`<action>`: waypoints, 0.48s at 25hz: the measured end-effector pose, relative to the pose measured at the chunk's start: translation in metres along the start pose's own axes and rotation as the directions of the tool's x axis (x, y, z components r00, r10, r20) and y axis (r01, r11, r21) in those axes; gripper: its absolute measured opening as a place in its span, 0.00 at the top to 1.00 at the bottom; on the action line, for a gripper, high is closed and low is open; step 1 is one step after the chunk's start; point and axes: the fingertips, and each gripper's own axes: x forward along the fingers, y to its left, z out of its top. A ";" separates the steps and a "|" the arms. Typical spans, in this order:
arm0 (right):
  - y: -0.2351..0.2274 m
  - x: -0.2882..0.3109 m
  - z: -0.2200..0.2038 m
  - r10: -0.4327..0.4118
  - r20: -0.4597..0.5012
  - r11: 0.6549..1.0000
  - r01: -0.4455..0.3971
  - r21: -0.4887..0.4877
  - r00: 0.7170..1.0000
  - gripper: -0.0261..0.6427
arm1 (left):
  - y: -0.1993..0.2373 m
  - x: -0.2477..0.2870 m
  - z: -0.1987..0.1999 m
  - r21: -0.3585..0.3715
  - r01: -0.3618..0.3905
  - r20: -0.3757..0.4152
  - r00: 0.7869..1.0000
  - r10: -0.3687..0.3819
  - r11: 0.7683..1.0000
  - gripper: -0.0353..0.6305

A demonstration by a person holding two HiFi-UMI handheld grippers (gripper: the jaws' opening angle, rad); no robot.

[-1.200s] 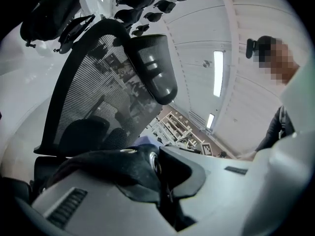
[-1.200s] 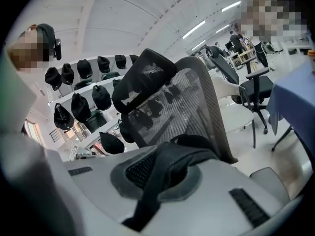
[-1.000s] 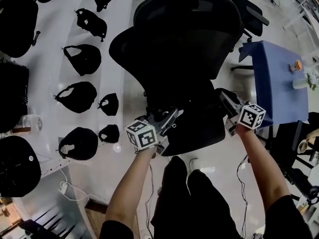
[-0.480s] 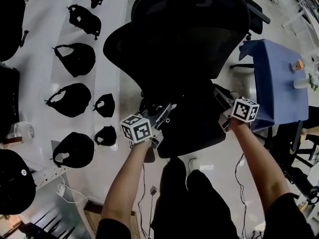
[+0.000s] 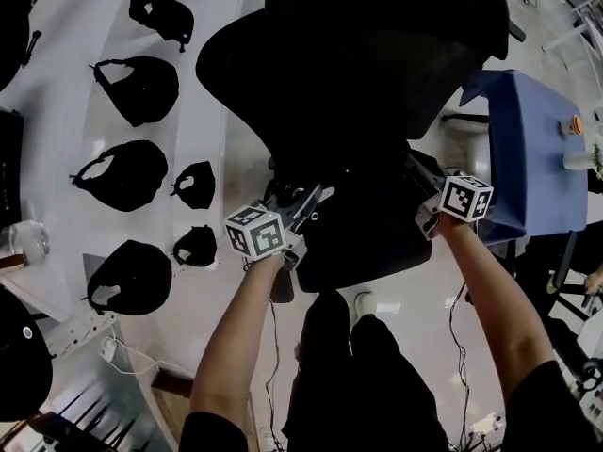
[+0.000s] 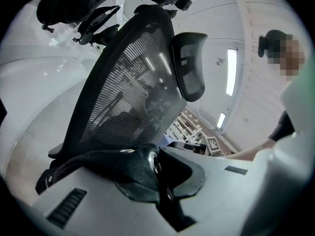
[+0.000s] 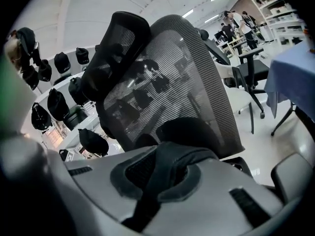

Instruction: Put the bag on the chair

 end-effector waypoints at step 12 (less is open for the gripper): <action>-0.019 0.031 0.007 -0.026 -0.088 0.989 0.012 -0.148 0.996 0.94 | 0.034 0.019 0.023 0.043 0.000 -0.020 1.000 0.001 0.999 0.92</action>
